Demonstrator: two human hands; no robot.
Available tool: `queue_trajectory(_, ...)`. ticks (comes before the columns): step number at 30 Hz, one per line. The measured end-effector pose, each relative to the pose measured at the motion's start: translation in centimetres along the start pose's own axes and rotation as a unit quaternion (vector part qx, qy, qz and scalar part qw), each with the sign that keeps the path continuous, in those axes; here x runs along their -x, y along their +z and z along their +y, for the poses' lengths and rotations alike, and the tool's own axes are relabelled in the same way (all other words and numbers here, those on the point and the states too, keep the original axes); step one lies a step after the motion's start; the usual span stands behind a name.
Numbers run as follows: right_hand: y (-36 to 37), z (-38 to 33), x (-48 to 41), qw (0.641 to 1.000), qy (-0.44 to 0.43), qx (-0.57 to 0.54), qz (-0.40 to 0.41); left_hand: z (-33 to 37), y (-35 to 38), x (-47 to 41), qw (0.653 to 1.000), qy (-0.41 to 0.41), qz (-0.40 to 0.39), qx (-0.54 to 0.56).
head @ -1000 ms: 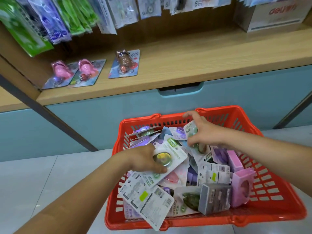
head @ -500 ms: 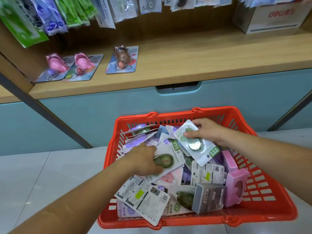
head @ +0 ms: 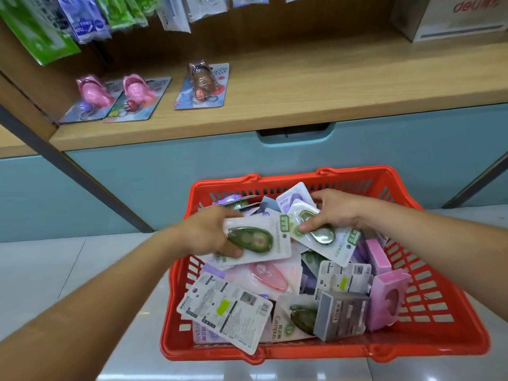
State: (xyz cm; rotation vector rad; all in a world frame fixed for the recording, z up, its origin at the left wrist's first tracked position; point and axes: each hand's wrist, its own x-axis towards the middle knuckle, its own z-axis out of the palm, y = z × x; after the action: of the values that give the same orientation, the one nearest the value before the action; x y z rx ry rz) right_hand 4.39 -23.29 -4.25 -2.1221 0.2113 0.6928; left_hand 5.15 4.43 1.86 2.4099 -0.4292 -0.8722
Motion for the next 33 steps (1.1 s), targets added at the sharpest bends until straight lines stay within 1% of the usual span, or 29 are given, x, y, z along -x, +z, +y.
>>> queue_trajectory(3,-0.9,-1.1,1.6,0.999,-0.027,-0.034,-0.029,-0.5,-1.5,0.8,0.993,0.001,0.029,0.112)
queue_trajectory(4,-1.5,-1.6,2.3,0.997,-0.038,-0.061,-0.038,-0.7,-2.0,1.1,0.991,0.005,0.029,0.133)
queue_trajectory(5,-2.1,-2.0,2.9,0.992,-0.045,-0.102,-0.05,-1.0,-2.6,1.4,0.991,0.009,0.003,0.134)
queue_trajectory(7,-3.0,-2.6,4.0,0.974,-0.046,-0.205,-0.084,-1.5,-3.1,2.3,0.989,0.011,-0.119,0.089)
queue_trajectory(8,-3.3,-2.7,4.4,0.964,-0.044,-0.244,-0.097,-1.6,-2.9,2.6,0.982,0.002,-0.186,0.042)
queue_trajectory(9,-3.3,-2.7,4.8,0.959,-0.044,-0.261,-0.104,-1.7,-2.2,2.7,0.972,-0.009,-0.236,-0.019)
queue_trajectory(10,-3.2,-2.6,5.0,0.958,-0.045,-0.262,-0.112,-1.7,-1.4,2.7,0.961,-0.017,-0.264,-0.081)
queue_trajectory(11,-2.8,-2.6,5.1,0.959,-0.045,-0.255,-0.118,-1.6,-0.6,2.7,0.953,-0.021,-0.274,-0.126)
queue_trajectory(12,-2.2,-2.4,5.2,0.961,-0.044,-0.245,-0.121,-1.6,0.0,2.6,0.951,-0.028,-0.273,-0.145)
queue_trajectory(16,-0.4,-2.4,5.5,0.967,-0.043,-0.219,-0.121,-1.9,0.4,2.5,0.962,-0.043,-0.235,-0.135)
queue_trajectory(19,0.1,-2.7,5.7,0.972,-0.053,-0.208,-0.095,-2.4,0.4,2.8,0.962,-0.078,-0.247,-0.092)
queue_trajectory(21,0.3,-3.1,5.9,0.971,-0.058,-0.224,-0.061,-2.7,0.1,3.0,0.967,-0.057,-0.232,-0.086)
queue_trajectory(23,0.5,-3.8,6.1,0.963,-0.064,-0.258,-0.05,-2.9,-0.4,3.3,0.98,-0.019,-0.192,-0.045)
queue_trajectory(26,0.8,-5.2,6.8,0.934,-0.075,-0.342,-0.076,-3.3,-1.7,3.3,0.989,0.005,-0.131,0.074)
queue_trajectory(29,1.2,-6.4,7.4,0.898,-0.098,-0.41,-0.122,-2.8,-2.7,3.4,0.983,0.028,-0.051,0.172)
queue_trajectory(31,1.4,-6.9,7.4,0.872,-0.109,-0.456,-0.138,-2.8,-2.9,3.4,0.968,0.033,-0.006,0.249)
queue_trajectory(33,1.4,-7.0,7.1,0.851,-0.113,-0.499,-0.117,-2.5,-2.7,3.1,0.934,0.026,0.046,0.354)
